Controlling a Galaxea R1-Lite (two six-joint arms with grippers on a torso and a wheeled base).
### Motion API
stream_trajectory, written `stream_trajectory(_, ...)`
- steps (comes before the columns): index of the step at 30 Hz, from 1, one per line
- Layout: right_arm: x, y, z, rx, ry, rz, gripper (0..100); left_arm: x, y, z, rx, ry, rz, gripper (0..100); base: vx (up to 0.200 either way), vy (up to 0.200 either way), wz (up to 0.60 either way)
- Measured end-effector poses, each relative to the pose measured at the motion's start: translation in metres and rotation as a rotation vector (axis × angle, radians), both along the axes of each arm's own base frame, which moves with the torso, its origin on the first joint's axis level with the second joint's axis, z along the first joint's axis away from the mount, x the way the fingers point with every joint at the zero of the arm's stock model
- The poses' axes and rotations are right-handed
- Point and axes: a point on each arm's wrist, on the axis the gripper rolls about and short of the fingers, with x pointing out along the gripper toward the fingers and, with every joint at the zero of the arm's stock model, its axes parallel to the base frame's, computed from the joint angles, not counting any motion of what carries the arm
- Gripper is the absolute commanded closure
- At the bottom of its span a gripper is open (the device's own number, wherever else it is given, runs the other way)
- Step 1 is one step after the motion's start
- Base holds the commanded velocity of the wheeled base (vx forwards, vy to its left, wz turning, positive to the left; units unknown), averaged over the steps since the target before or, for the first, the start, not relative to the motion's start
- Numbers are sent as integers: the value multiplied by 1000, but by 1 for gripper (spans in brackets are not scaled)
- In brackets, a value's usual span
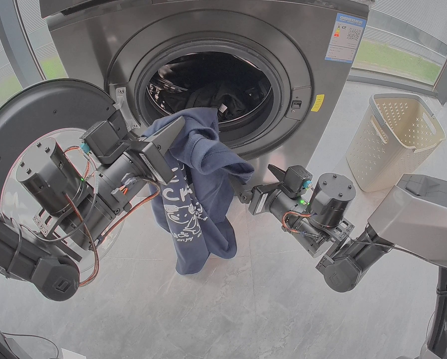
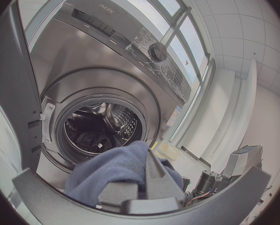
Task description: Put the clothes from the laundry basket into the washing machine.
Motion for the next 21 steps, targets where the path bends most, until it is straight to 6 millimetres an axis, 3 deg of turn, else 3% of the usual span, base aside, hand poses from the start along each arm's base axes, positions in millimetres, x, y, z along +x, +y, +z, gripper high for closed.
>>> stream_trajectory(6, -5, 6, 7, 7, -26, 57, 0, 0, 0, 0, 0, 0, 0, 100, 0, 0, 0)
stream_trajectory(21, 5, 31, 9, 33, -92, 151, 0, -1, 0, 0, 0, 0, -1, 100, 0, 0, 0)
